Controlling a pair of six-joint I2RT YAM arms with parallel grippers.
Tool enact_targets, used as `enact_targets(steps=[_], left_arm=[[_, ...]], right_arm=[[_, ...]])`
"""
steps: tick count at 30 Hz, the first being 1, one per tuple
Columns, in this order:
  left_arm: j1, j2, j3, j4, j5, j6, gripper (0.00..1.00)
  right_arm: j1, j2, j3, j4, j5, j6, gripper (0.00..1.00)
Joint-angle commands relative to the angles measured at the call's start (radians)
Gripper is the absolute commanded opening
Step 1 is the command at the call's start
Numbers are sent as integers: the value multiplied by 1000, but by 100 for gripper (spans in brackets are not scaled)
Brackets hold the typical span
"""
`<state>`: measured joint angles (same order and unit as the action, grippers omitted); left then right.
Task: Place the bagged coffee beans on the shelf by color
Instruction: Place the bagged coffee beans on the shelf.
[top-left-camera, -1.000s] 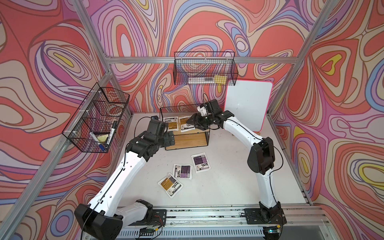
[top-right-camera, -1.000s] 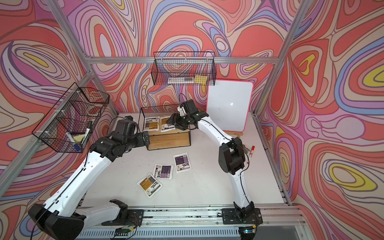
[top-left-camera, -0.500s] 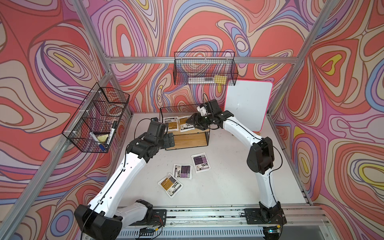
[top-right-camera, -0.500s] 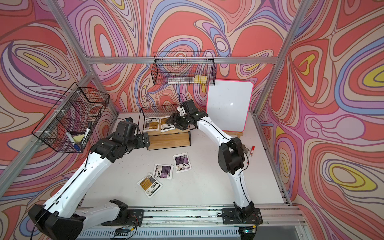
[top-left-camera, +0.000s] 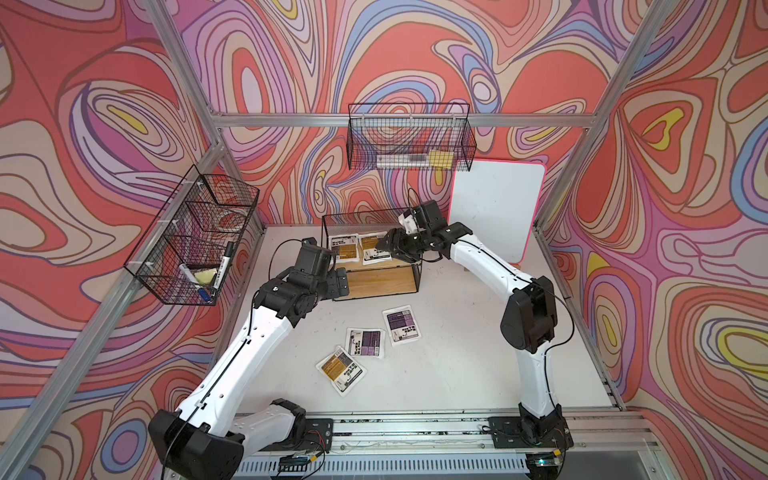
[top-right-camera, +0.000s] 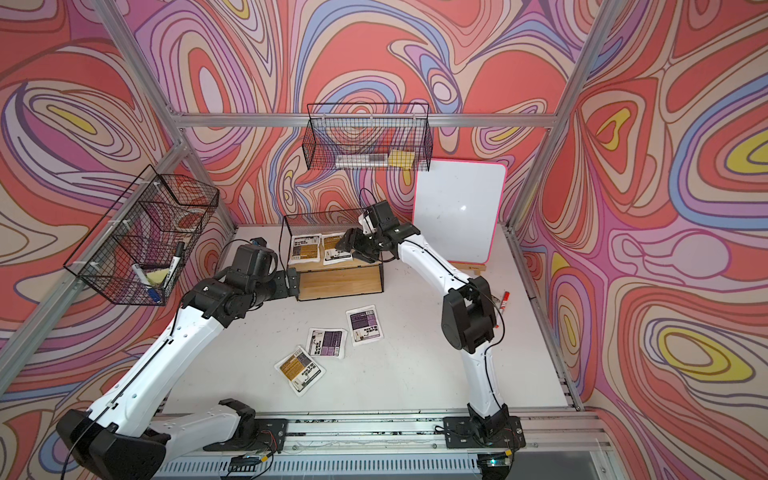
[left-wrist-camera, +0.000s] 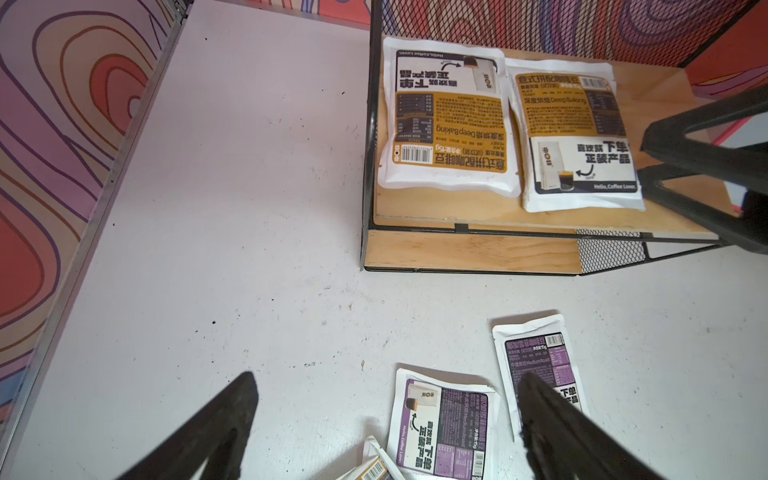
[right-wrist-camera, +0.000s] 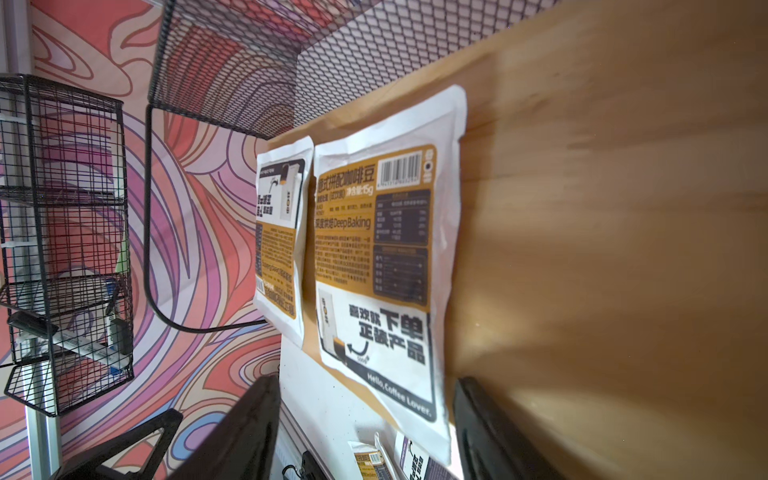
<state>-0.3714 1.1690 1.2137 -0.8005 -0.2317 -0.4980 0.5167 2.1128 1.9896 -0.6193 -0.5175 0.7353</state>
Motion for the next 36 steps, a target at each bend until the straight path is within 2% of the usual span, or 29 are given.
enact_targets(steps=[1,9,17,28,36], left_arm=[[8,-24,-28,-26,-22,-4,99],[9,-47,-103,-39,-22,-36,99],[9,-81,-198,-62,-16,-102,99],[8,-151,-303,-141,1,-186,99],[9,-210,-412,-214,40,-295,99]], right_arm=[[-1,-75,-18,37,-18,-41,67],[1,-120,-76,196,-164,-87,67],[18,-163,-106,201,-206,-118,67],[117,-314,-351,154,-156,-197,67],[233,-412,-617,134,-145,-253,67]])
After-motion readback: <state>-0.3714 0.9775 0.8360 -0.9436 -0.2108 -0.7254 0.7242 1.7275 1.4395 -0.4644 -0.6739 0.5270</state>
